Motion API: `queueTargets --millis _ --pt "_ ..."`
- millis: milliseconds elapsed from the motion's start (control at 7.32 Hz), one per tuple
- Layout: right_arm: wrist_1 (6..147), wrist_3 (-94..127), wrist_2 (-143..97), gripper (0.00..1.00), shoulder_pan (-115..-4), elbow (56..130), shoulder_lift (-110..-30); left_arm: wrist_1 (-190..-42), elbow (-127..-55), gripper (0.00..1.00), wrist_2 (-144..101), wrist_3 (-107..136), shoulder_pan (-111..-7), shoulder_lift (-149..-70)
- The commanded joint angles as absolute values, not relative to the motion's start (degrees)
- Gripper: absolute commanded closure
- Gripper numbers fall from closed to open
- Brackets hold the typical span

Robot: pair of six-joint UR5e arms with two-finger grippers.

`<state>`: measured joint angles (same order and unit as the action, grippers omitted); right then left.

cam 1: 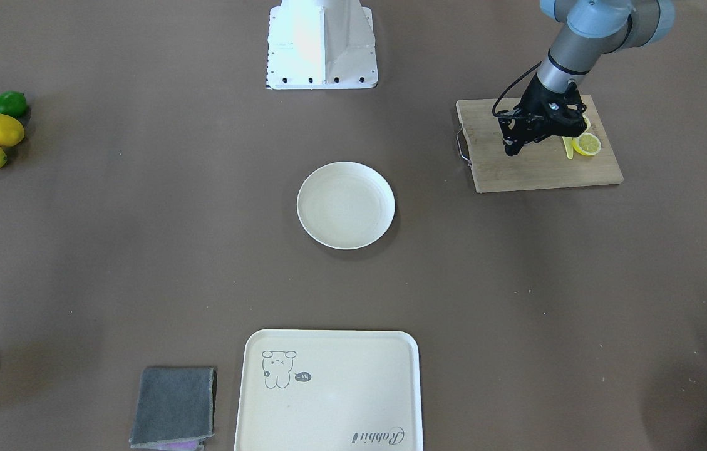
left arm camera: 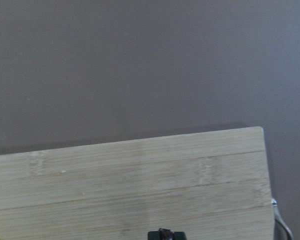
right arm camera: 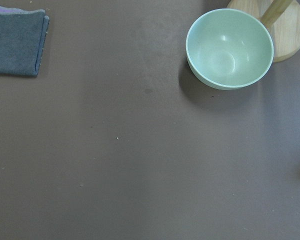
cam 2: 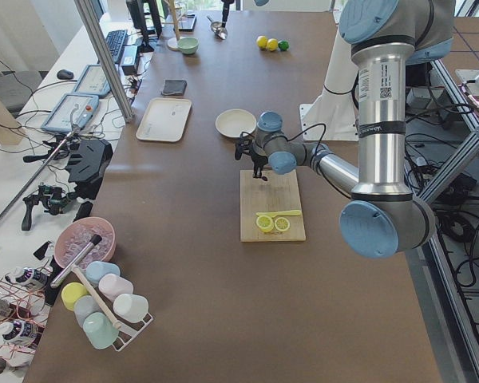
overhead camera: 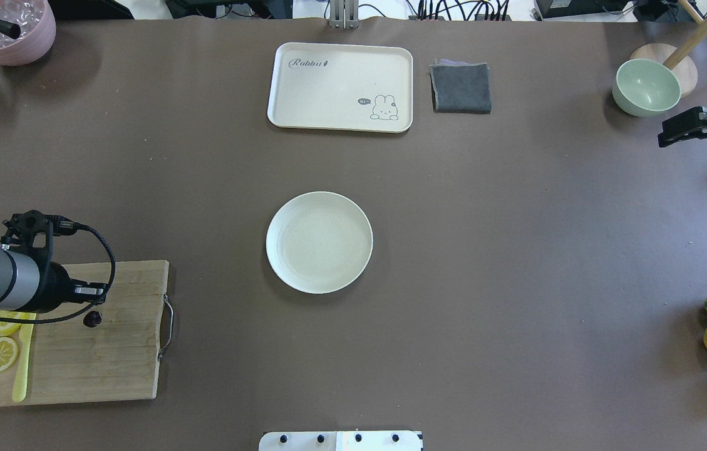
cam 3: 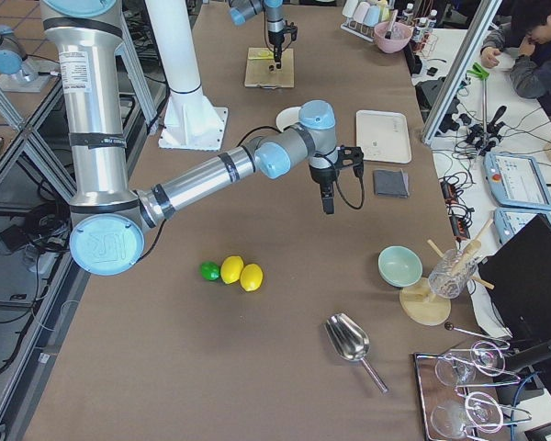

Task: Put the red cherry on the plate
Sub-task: 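Lower the left gripper onto the dark cherries and grasp them, then carry the cherries with the left gripper and release them onto the plate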

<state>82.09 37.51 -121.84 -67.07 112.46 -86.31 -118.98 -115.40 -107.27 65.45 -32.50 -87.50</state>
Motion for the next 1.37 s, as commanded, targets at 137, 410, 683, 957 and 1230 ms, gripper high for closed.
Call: queueTargets --millis 137,410,683,957,1230 --pt "82.1 36.9 -121.8 0.0 -68.6 112.6 -87.8 -113.3 -110.9 1.0 -107.4 69.6 -34.2 -105.7" --pt "82.1 33.5 -121.8 0.0 -69.6 112.6 -90.3 -108.6 -103.0 1.0 -107.1 74.9 -33.9 -118.9" --pt "82.1 33.6 -121.8 0.0 -69.6 112.4 -91.5 -108.8 -99.6 1.0 -106.9 78.6 -33.6 -122.3" --pt "82.2 33.6 -121.6 0.0 -69.6 112.2 -93.7 -108.9 -99.1 0.03 -102.2 80.3 -31.1 -124.1" --pt "82.3 33.6 -122.1 0.0 -69.6 110.8 -94.2 -108.7 -99.9 0.02 -100.7 80.6 -30.1 -124.5"
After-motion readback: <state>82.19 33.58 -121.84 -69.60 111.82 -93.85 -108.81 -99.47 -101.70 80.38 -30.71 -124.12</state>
